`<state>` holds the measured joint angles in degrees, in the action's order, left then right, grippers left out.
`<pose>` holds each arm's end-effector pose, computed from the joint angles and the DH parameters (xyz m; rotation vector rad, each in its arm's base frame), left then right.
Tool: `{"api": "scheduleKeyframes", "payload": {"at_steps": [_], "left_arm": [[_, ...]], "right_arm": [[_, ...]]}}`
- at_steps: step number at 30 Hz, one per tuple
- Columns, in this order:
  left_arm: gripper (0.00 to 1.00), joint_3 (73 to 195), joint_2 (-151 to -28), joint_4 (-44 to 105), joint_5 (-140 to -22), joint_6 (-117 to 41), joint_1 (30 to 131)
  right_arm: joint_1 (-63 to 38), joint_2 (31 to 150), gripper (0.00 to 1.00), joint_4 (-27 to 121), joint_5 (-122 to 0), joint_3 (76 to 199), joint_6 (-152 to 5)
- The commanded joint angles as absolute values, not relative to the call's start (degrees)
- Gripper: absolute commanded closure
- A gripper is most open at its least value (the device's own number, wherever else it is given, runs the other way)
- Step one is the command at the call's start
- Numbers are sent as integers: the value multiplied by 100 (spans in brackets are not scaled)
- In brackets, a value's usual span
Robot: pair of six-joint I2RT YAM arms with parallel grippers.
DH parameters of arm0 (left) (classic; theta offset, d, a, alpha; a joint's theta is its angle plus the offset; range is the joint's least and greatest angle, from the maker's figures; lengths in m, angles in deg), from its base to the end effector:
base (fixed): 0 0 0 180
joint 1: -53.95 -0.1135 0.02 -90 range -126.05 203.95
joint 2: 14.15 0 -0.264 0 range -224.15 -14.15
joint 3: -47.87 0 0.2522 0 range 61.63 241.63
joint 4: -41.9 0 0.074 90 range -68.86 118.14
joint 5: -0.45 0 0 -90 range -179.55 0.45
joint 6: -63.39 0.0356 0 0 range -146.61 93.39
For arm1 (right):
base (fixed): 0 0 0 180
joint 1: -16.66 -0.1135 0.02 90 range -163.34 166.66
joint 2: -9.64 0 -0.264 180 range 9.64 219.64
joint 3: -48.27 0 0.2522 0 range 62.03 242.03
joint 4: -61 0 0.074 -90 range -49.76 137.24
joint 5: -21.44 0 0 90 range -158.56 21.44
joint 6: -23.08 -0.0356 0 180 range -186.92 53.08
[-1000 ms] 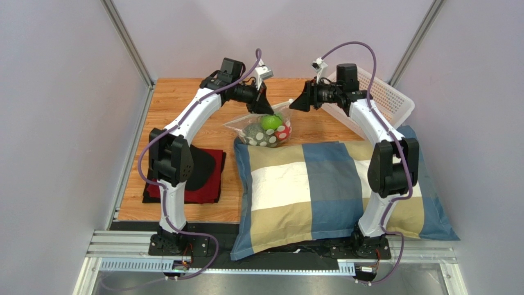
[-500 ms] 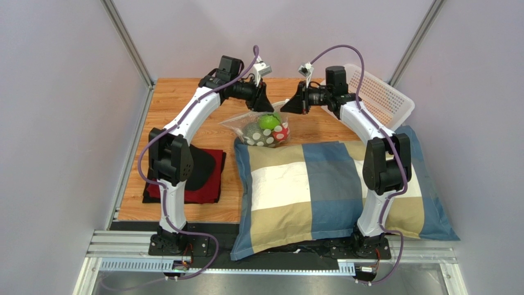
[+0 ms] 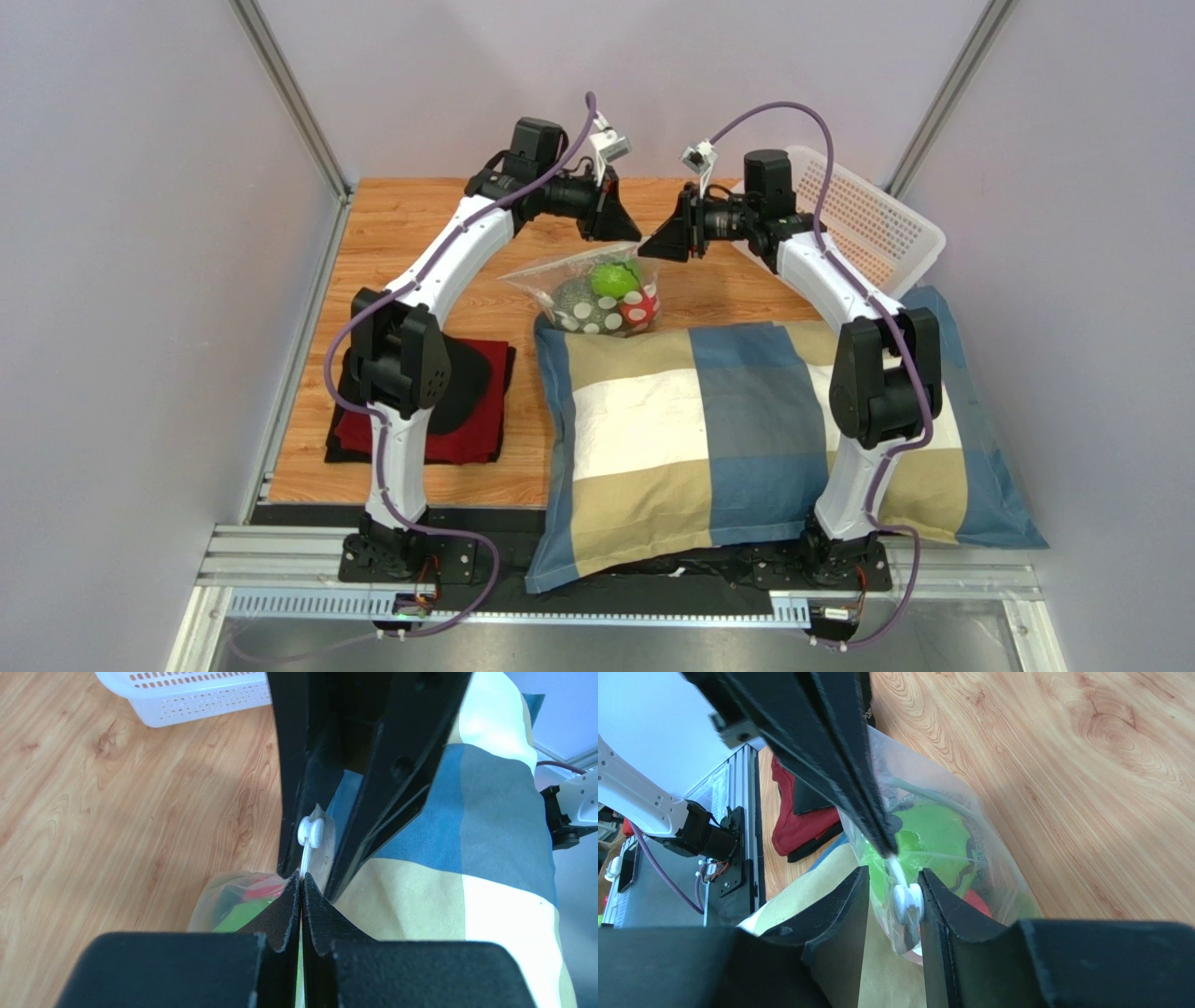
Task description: Open the zip-top bag and remove the fake food
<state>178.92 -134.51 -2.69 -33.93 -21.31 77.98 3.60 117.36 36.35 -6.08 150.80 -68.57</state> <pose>0.4259 -0.2220 0.3356 1.0651 1.8180 -1.2315 0.4117 0.1279 0.2972 -0.8533 1.8246 1.2842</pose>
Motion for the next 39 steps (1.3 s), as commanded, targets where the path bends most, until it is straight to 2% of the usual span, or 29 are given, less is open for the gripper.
{"api": "scheduleKeyframes", "payload": {"at_steps": [1,2,3,5,8,9,10,14,17,20,21,23,26,28,29,32,39], "left_arm": [[100,17580,-13123,54,-3330,-1958,7785],[100,17571,-13096,28,-3304,-1932,7785],[100,17580,-13079,2,-3286,-1914,7785],[100,17615,-13087,-95,-3303,-1870,7785],[100,17623,-13105,-192,-3339,-1791,7785],[100,17606,-13079,-192,-3321,-1791,7785],[100,17571,-13070,-166,-3330,-1800,7785],[100,17465,-12982,-52,-3391,-1808,7776],[100,17483,-12973,-34,-3313,-1826,7759],[100,17457,-12921,-60,-3286,-1808,7759],[100,17457,-12920,-60,-3268,-1835,7759],[100,17518,-12903,-43,-3155,-1896,7759],[86,17737,-13051,150,-2822,-2299,7759],[81,17947,-13209,212,-2645,-2607,7794],[71,17992,-13341,343,-2470,-2739,7803],[59,18142,-13570,414,-2285,-3012,7838],[56,18247,-13729,538,-2275,-3127,7882]], "right_arm": [[356,11371,64,3643,-589,14957,-6736],[348,11370,65,3652,-607,14939,-6736],[348,11362,80,3669,-598,14904,-6728],[348,11370,89,3678,-659,14878,-6762],[383,11318,71,3625,-712,14764,-6833],[383,11283,58,3660,-721,14711,-6842],[383,11256,54,3687,-712,14589,-6850],[383,11063,53,3810,-712,14290,-6886],[383,11028,60,4354,-748,14061,-7210],[339,11159,83,4872,-616,14147,-7553],[330,11220,100,4761,-607,14200,-7545],[312,11221,100,4768,-642,14210,-7554],[312,11133,100,4856,-616,14166,-7607],[312,11150,100,4839,-598,14201,-7615],[312,11177,100,4839,-511,14227,-7589],[312,11230,100,4751,-431,14333,-7536],[295,11256,100,4751,-405,14386,-7527]]}}
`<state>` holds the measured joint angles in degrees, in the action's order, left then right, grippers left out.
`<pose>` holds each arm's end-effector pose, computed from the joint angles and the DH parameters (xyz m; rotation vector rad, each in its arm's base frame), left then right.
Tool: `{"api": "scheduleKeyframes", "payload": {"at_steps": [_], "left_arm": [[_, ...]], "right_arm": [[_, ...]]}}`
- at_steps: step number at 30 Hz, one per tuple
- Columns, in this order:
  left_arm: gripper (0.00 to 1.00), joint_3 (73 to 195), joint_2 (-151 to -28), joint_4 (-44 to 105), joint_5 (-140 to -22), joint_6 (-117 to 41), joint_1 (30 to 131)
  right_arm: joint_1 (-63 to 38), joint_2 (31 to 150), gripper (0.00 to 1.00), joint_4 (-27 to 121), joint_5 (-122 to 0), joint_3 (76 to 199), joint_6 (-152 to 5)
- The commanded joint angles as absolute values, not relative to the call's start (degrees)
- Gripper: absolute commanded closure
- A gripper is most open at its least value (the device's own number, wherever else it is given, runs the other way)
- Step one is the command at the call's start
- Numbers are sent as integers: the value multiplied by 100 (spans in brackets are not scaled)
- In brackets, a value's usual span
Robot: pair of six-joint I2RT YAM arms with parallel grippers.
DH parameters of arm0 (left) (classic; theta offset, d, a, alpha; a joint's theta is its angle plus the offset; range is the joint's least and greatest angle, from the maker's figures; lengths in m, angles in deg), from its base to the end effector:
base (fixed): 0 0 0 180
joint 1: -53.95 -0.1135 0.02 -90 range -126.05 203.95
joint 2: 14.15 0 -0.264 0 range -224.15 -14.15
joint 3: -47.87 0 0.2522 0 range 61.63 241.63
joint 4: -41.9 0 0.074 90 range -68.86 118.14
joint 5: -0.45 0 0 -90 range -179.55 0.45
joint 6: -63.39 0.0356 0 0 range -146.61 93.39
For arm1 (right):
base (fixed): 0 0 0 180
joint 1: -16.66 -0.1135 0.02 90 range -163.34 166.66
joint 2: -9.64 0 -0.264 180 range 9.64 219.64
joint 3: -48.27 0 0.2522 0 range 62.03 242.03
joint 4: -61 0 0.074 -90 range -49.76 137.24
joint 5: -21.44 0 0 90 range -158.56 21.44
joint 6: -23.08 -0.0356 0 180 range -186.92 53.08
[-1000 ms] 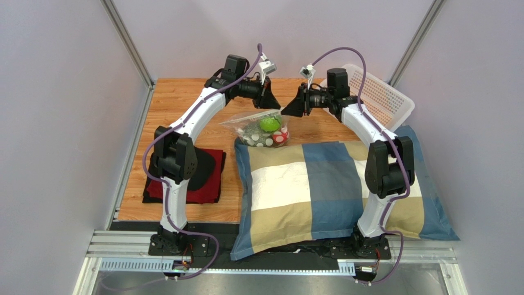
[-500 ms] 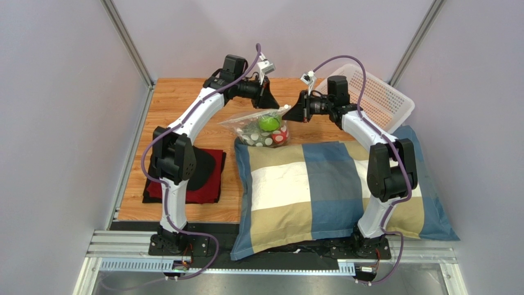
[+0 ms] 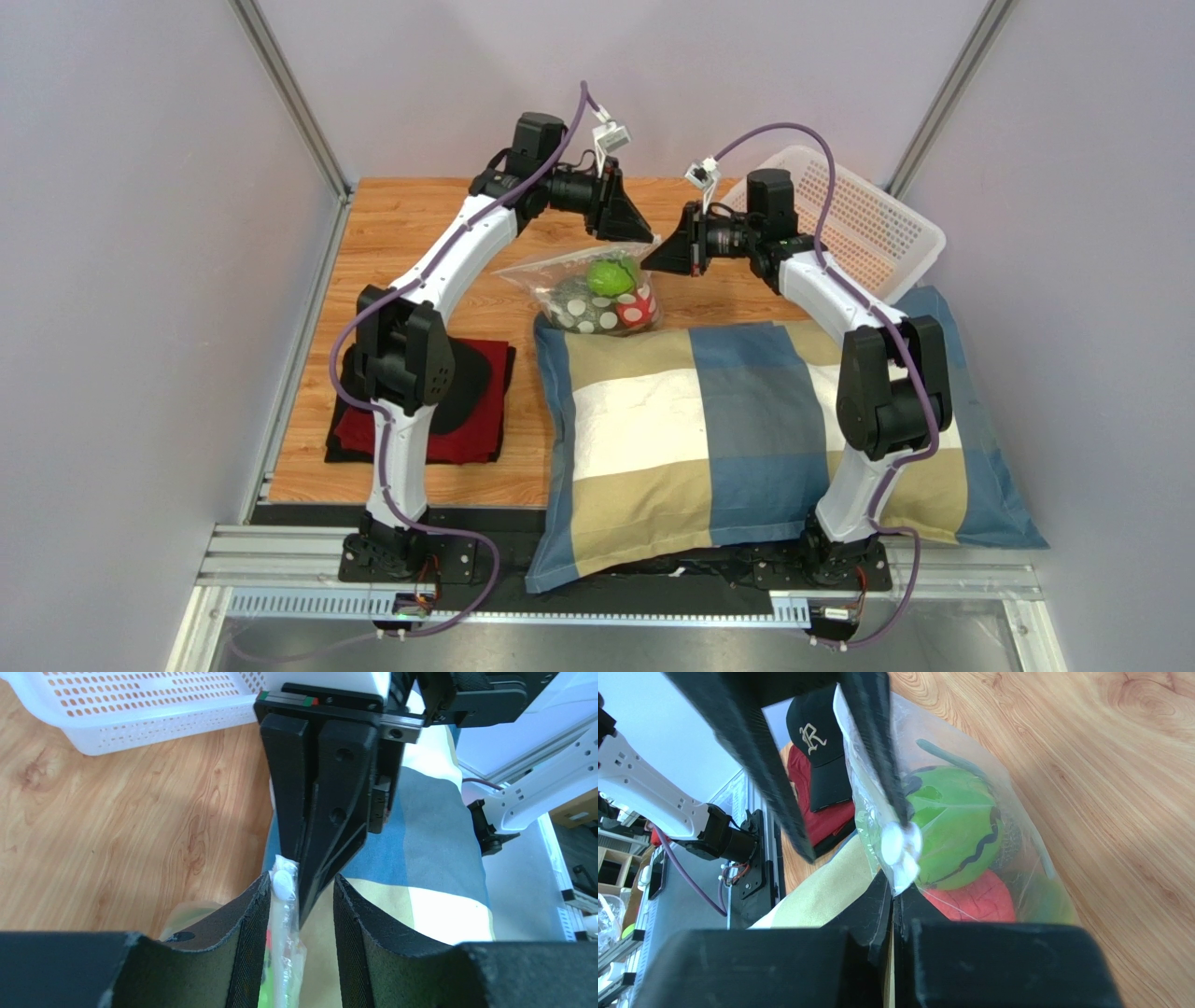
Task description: Open the zip-top bag and remove the fake food
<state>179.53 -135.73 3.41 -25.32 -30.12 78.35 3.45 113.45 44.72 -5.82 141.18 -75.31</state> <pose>0.4287 -0.2297 0.3400 1.0550 1.7589 -1.4463 0.3929 0.1247 0.2809 -0.7800 1.8529 1.3439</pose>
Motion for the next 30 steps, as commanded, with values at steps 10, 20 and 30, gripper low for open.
{"api": "scheduleKeyframes", "payload": {"at_steps": [10,20,30], "left_arm": [[55,18230,-13755,546,-2477,-3048,7899],[100,18222,-13686,379,-2328,-2925,7882],[100,16722,-12412,-605,-4602,-2036,7557]], "right_arm": [[269,11239,100,4364,-378,14465,-7334],[277,11230,100,4381,-1036,14474,-7517],[277,11212,100,6262,-2830,13682,-9504]]}}
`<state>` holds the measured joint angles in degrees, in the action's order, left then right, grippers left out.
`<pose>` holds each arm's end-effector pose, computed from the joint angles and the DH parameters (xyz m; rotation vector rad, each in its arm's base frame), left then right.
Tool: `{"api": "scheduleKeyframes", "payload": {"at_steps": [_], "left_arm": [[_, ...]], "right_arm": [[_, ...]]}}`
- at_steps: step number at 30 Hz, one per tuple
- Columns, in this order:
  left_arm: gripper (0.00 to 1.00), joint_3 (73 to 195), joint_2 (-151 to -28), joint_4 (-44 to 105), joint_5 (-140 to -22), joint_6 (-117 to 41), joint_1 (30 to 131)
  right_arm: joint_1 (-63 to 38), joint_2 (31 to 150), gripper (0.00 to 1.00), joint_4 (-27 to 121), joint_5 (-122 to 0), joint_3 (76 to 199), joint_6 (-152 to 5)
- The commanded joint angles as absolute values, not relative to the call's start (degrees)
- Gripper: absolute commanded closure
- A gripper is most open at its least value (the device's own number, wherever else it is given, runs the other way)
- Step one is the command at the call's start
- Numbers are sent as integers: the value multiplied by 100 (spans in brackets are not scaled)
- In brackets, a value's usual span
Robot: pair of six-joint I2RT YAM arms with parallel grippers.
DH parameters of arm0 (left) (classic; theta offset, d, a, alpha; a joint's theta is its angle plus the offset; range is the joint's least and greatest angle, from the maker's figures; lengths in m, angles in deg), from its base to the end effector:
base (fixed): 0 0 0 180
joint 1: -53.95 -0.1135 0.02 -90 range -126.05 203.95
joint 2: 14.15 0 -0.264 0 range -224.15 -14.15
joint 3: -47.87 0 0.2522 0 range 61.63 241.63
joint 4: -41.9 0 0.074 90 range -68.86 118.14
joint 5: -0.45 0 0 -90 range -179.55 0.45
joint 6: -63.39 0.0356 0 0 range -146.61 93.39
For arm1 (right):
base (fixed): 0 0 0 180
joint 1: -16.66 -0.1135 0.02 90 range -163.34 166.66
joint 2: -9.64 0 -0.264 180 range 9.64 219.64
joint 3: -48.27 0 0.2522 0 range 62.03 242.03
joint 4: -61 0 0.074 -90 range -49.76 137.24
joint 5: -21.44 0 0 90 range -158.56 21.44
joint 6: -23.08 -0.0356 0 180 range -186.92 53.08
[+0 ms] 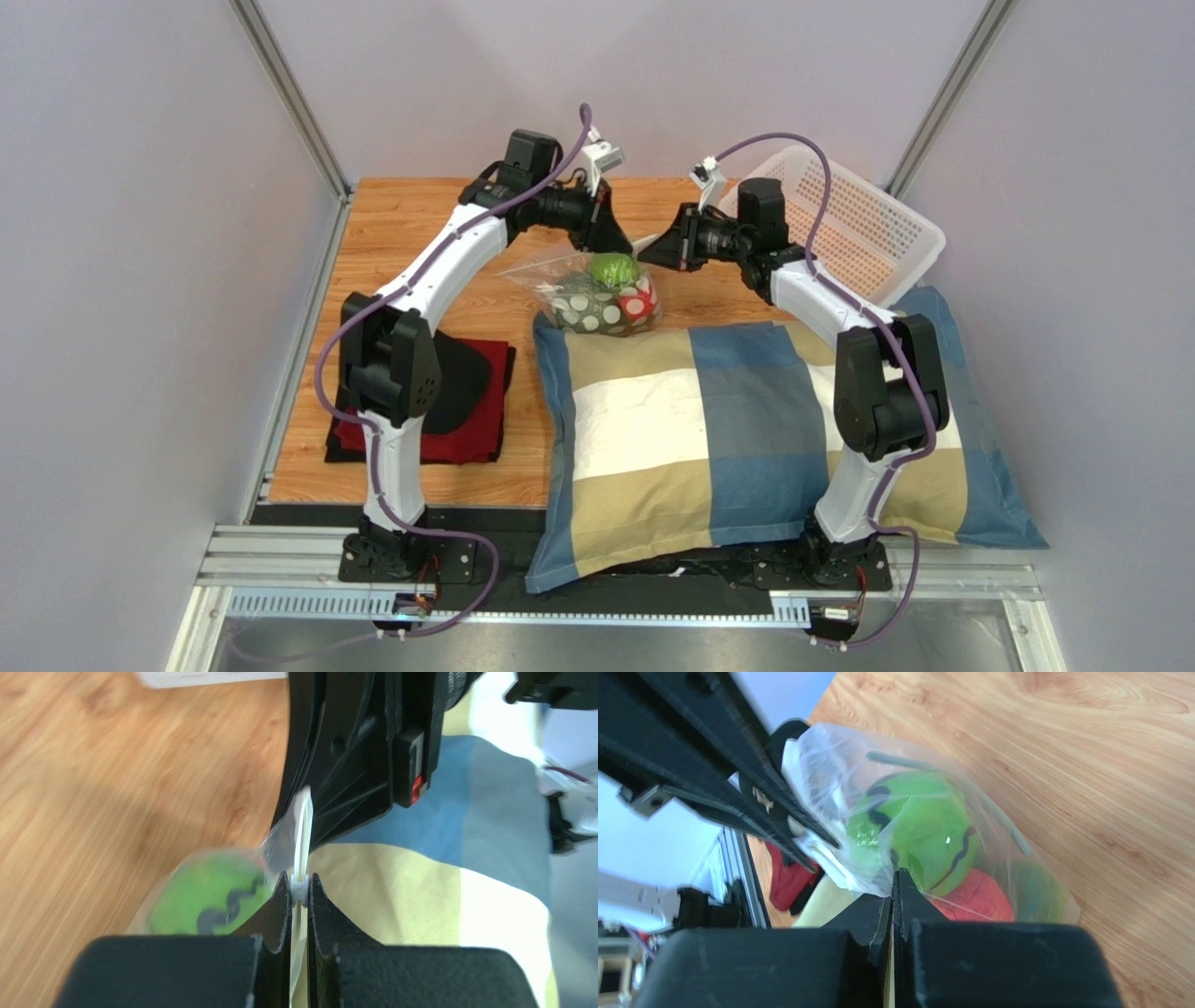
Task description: Open the zip-top bag and remove the fake food
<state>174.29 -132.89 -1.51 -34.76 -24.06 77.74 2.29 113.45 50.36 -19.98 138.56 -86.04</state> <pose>0.4216 -0.2177 0.3235 1.0090 1.8941 -1.2524 0.3976 0.1294 0.2710 -0.4906 1.9805 1.2117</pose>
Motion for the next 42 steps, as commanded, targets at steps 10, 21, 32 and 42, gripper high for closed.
{"api": "scheduleKeyframes", "payload": {"at_steps": [10,21,32,42], "left_arm": [[100,13590,-9338,-1140,-6624,-3133,7240],[77,13077,-8078,-1995,-6426,-3725,7170],[66,15776,-10712,-930,-4808,-3550,6651],[67,16516,-11690,-1080,-4077,-2828,6651]], "right_arm": [[286,11844,100,5490,-2708,14674,-9189],[172,12608,100,5155,-1839,15650,-8706],[-22,13093,100,3679,-985,16732,-7528],[-13,13339,100,3494,-783,17128,-7598]]}}
